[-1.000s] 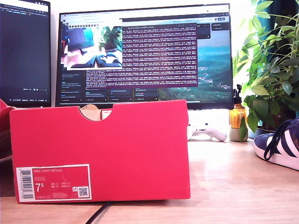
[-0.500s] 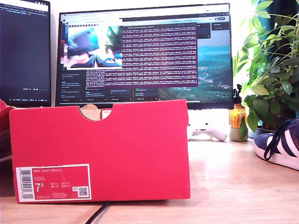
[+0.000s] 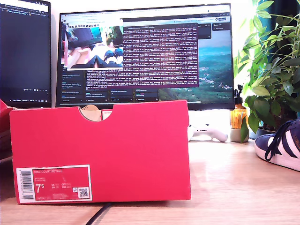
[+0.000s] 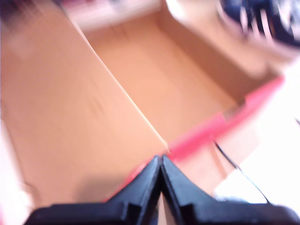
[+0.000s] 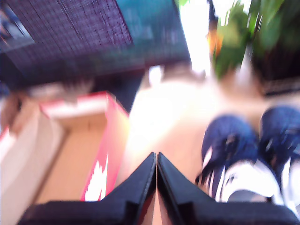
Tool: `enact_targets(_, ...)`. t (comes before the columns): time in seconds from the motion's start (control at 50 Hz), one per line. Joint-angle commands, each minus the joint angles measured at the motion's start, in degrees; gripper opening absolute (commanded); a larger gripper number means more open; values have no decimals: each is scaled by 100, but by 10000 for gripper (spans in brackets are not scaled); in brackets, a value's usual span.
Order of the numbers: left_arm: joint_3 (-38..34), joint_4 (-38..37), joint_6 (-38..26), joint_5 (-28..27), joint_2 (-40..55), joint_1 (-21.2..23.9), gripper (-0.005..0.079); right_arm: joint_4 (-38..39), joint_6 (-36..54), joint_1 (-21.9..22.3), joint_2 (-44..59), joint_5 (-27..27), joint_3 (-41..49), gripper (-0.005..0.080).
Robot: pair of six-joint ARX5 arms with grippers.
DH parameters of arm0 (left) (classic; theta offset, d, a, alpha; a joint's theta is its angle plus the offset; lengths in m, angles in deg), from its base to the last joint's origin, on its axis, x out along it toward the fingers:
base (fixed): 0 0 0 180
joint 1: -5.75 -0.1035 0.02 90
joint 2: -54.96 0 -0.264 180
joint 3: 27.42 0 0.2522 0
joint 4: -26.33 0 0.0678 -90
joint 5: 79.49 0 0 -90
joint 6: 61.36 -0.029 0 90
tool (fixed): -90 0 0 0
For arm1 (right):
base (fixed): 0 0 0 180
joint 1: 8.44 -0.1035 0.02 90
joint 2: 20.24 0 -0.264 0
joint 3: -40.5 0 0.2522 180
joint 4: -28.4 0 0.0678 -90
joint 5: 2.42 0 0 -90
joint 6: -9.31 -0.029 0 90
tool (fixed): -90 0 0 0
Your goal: Pack the blue shoes by picking the first shoe and placing it inside the red shoebox, left side, then picking and rotating the second shoe and placing it in the shoebox
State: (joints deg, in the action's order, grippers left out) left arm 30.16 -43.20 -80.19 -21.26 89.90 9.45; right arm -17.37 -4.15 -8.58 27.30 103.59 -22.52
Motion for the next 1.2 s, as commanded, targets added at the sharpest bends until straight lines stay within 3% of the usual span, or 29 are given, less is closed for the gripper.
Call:
enact_targets(0.0,-35,-22,-151,17,144,203,-19,-219,22,-70,225,37,-136,-12)
enact_targets(0.34,-33,-505,-149,1502,1121,1801,-19,-601,39,-173,986,39,-474,-12)
enact_targets(0.52,-33,-332,120,2420,1537,2540,-19,-625,50,-173,1244,42,-476,-12)
enact_targets(0.88,-33,131,188,3270,2708,3198,-19,-1403,177,-358,2131,170,-662,-12)
enact_targets(1.02,-33,424,103,3477,3067,3434,-19,-2000,363,-599,2500,-168,-1211,-8)
enact_targets(1.1,-33,501,81,3534,3209,3543,-19,-2354,566,-693,2715,-643,-1539,32)
enact_targets(1.18,-33,551,81,3598,3333,3630,-19,-2721,754,-737,2946,-951,-1812,162)
